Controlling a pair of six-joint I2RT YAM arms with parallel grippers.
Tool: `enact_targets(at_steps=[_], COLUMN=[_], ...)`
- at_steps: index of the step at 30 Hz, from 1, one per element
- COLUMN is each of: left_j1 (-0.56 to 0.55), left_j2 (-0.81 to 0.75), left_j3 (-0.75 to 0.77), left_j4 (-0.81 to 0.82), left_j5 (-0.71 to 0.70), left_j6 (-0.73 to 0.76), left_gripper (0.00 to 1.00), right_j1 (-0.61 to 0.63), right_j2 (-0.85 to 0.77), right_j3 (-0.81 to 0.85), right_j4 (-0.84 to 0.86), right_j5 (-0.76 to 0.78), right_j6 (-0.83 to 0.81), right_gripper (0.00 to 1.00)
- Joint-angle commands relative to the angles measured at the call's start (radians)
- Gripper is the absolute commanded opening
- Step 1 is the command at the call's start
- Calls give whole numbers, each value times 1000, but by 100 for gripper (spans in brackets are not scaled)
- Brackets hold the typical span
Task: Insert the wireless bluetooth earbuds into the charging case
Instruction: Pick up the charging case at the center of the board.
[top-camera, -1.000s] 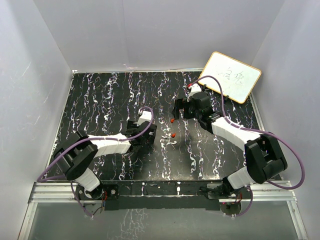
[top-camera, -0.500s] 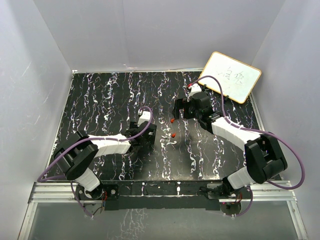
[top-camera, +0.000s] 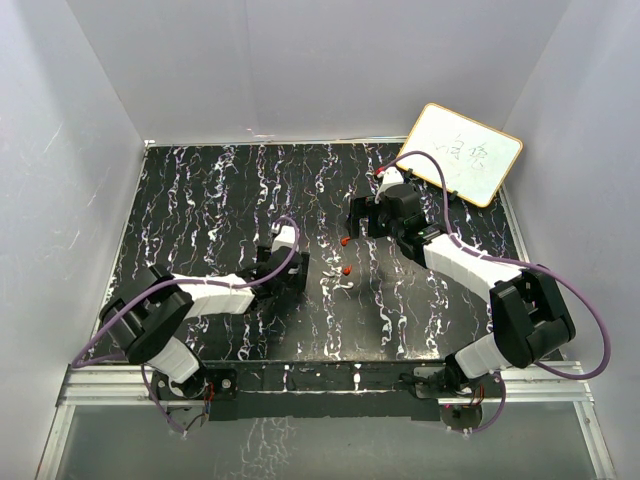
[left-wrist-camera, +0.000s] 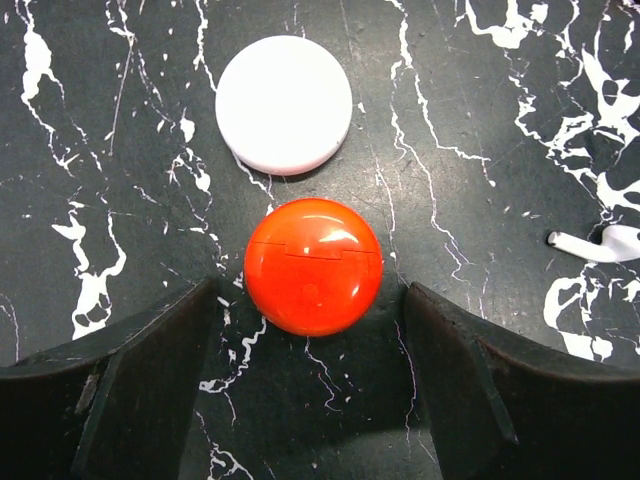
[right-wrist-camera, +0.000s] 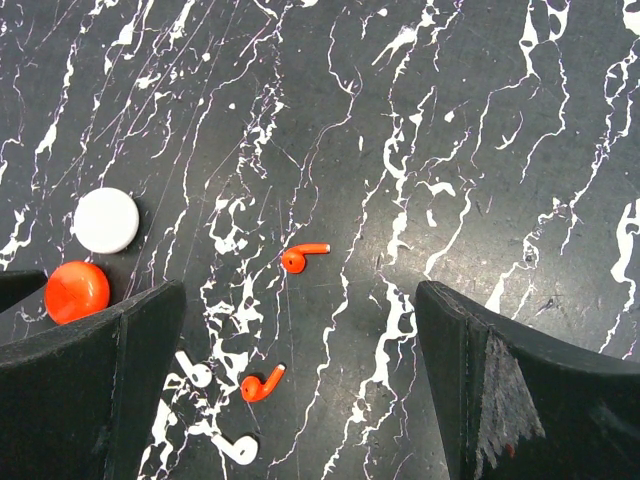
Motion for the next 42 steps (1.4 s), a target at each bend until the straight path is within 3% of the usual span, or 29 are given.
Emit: enact_targets(at_steps=[1, 6, 15, 18, 22, 33, 38, 42], left_j1=[5, 9, 13, 13, 13, 14, 14, 15], left_j2=[-38, -16, -8, -21, -60, -238, -255, -241], left_j3=[-32, -31, -30, -39, -60, -166, -203, -208], left_j4=[74, 97, 98, 108, 148, 359, 477, 534], left_j5=[38, 45, 42, 41, 45, 159, 222, 260], left_j6=[67, 82, 97, 108, 140, 257, 287, 317], left_gripper=[75, 72, 49, 42, 39, 31, 20, 18], right_j1=[6, 6, 6, 5, 3, -32, -32, -33], right_j2=[-36, -38, -37, -35, -32, -20, 6, 17], right_j3=[25, 24, 32, 43, 62, 54, 49, 52], right_j4=[35, 35, 20, 3, -28, -44, 3, 33], right_j5=[3, 4, -26, -65, -170, -452, -555, -603], right_j6=[-11, -13, -14, -9, 19, 124, 161, 186], right_gripper=[98, 98, 98, 98, 97, 81, 71, 66])
